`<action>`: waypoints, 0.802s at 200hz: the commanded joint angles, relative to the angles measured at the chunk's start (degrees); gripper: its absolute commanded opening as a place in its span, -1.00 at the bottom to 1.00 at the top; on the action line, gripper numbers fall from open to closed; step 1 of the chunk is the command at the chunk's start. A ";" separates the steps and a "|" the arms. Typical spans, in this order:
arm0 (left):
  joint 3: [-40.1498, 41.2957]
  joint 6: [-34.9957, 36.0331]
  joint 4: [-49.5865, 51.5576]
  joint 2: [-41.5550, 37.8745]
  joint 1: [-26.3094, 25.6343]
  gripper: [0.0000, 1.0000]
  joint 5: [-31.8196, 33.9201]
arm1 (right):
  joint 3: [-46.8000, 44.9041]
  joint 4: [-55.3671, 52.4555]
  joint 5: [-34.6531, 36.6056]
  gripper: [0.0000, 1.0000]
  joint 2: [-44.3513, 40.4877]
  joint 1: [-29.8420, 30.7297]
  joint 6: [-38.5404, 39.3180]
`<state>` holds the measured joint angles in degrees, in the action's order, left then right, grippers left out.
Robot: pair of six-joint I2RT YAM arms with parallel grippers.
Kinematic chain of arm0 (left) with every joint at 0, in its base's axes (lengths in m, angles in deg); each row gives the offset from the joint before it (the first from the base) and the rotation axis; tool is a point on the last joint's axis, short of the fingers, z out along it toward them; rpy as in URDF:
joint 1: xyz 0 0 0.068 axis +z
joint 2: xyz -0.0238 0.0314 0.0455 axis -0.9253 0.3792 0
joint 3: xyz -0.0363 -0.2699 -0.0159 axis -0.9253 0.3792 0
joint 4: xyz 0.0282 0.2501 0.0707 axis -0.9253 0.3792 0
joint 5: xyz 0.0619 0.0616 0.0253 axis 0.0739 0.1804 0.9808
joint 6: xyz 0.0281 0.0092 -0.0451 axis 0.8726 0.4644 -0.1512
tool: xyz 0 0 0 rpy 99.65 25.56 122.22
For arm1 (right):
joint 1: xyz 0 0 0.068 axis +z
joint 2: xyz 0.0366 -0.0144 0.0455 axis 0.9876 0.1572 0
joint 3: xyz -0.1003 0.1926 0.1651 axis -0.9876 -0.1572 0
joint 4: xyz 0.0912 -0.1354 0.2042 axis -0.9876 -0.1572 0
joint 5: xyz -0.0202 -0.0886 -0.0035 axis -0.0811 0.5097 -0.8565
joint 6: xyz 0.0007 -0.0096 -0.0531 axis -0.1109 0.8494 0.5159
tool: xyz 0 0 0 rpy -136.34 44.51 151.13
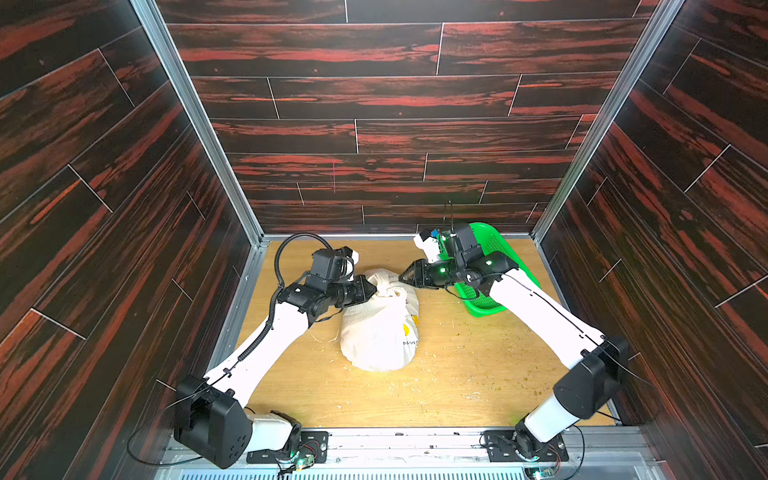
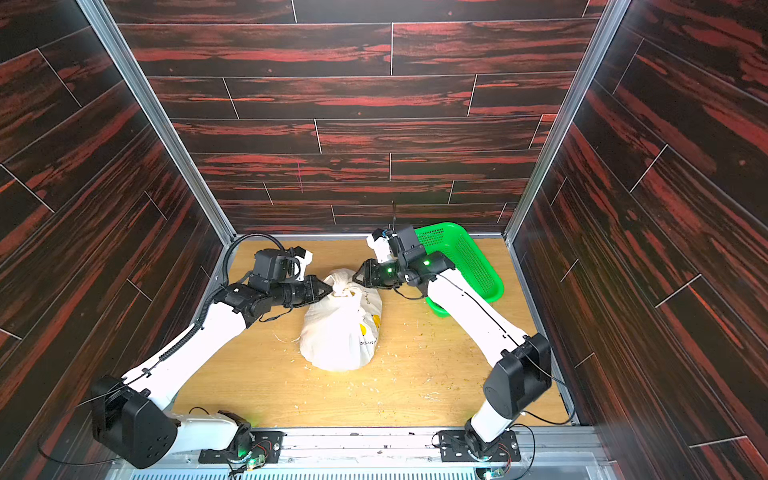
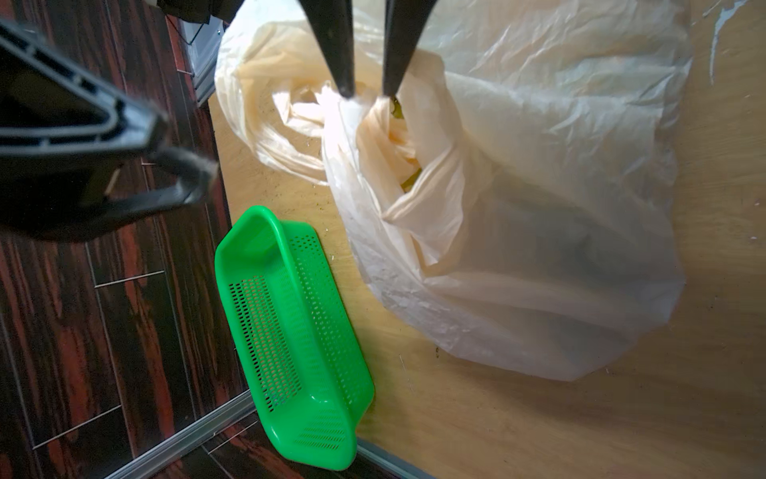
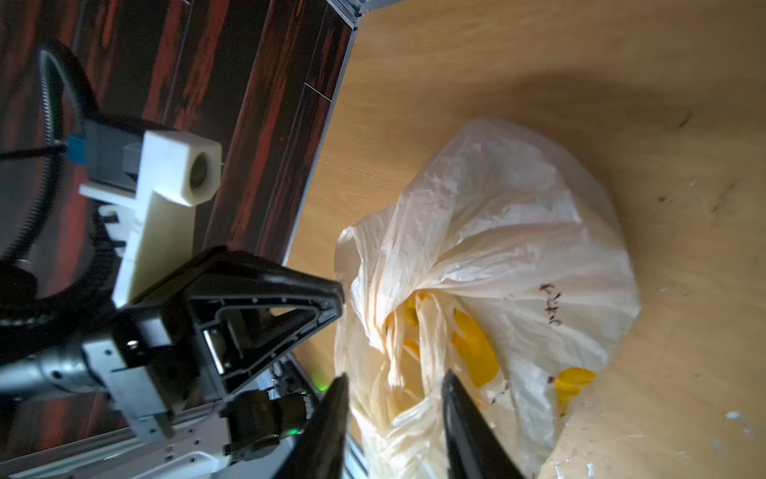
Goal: Place the pineapple into a plastic bag & tie a knot
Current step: Cross the plastic bag at the center of the board.
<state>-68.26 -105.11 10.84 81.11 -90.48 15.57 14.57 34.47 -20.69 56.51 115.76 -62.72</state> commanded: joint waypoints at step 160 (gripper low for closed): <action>-2.46 4.44 7.72 2.81 -0.88 -0.86 0.49 | 0.37 -6.05 -0.20 -0.77 9.17 3.08 4.52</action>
<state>-70.29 -103.63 12.66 83.34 -91.16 13.82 15.94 28.52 -20.10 63.89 118.36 -58.63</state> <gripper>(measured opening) 0.087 0.107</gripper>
